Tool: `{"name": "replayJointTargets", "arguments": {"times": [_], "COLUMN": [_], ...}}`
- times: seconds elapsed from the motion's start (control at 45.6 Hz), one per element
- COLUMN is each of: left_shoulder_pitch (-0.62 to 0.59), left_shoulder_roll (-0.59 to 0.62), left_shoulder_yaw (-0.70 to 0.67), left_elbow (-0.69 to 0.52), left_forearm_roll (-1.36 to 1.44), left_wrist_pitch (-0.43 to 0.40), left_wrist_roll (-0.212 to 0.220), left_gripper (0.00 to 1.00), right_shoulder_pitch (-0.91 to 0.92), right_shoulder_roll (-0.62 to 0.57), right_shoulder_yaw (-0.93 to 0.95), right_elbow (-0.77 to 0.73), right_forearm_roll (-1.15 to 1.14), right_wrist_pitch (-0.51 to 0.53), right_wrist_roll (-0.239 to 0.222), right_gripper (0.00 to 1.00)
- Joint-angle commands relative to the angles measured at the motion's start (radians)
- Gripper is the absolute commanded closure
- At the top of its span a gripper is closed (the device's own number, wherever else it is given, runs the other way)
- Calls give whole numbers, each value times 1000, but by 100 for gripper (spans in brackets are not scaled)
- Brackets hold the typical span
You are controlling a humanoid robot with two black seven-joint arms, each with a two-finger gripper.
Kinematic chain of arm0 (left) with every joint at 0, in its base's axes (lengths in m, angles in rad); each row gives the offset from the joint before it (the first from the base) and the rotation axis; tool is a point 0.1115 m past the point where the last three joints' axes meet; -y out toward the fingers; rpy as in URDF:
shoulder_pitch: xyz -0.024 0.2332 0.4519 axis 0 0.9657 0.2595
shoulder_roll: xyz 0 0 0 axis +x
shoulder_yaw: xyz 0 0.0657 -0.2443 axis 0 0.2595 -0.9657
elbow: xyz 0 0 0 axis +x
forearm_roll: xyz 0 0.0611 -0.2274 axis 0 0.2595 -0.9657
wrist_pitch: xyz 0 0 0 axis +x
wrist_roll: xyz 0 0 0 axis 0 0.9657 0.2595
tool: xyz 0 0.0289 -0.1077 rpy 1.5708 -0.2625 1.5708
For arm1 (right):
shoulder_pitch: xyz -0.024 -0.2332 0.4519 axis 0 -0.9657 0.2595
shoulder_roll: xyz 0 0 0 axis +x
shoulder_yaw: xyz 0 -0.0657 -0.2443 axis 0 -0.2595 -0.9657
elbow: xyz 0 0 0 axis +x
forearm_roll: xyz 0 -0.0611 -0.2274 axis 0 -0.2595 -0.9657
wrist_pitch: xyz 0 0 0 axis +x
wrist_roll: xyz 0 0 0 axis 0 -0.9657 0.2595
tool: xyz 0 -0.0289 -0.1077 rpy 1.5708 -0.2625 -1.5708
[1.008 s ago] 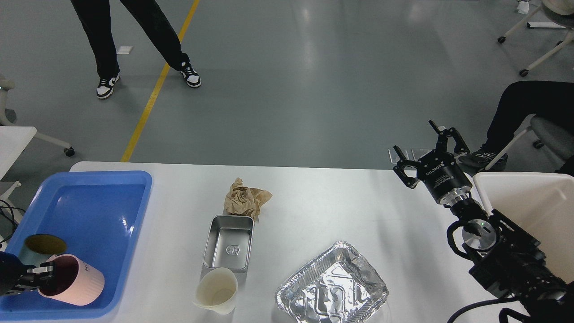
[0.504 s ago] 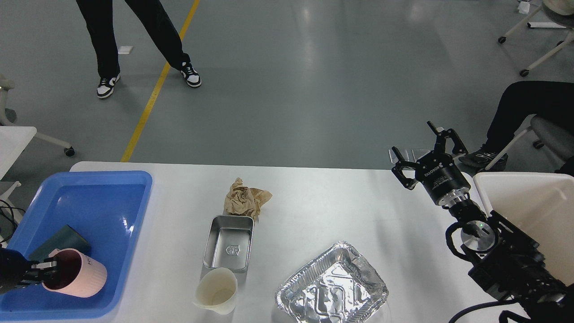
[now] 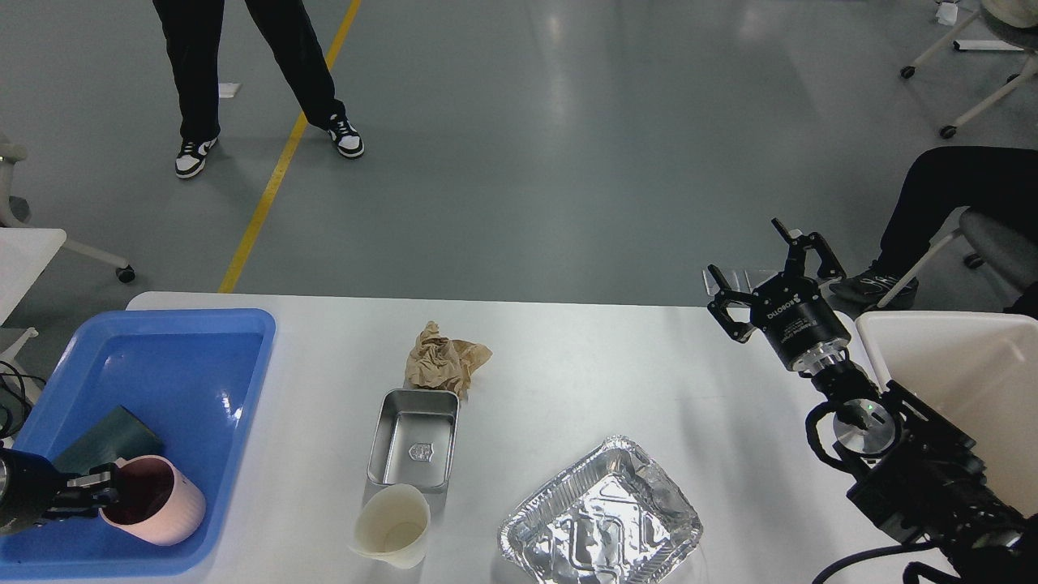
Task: Tidy desktop
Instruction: 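Lower the pink cup into the blue bin and open the left gripper, then raise the left gripper away from the blue bin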
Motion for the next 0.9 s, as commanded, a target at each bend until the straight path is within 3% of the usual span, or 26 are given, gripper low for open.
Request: {"name": "replayJointTargets", "arguments": {"times": [0.0,0.175,0.438,0.657,0.876], "left_shoulder_pitch": [-22,-128,-383,-650,-809], "left_shoulder_roll": [1,15,67,172,253], "left_shoulder_yaw": [-2,-25,-71,-85,-72], "left_elbow": [-3,-6,-15,-32,-51], "left_forearm_roll": [-7,-76,-308,-464,-524], "left_wrist_pitch": [-19,-145,-145,-145,-145], "left_wrist_roll": [-21,-34,0,152,167], "left_gripper": [9,4,4,4,4], "right_shoulder_pitch": [1,6,8,8,9], "right_shoulder_roll": [1,1,1,-2,1], "right_shoulder_yaw": [0,0,0,-2,-2], "right_elbow": [1,3,22,22,22], "right_forearm_roll": [0,0,0,-2,-2], "right_wrist_pitch": [0,-2,-6,-6,-6], "right_wrist_roll": [0,0,-2,-3,-2], "right_gripper": [0,0,0,0,0]}}
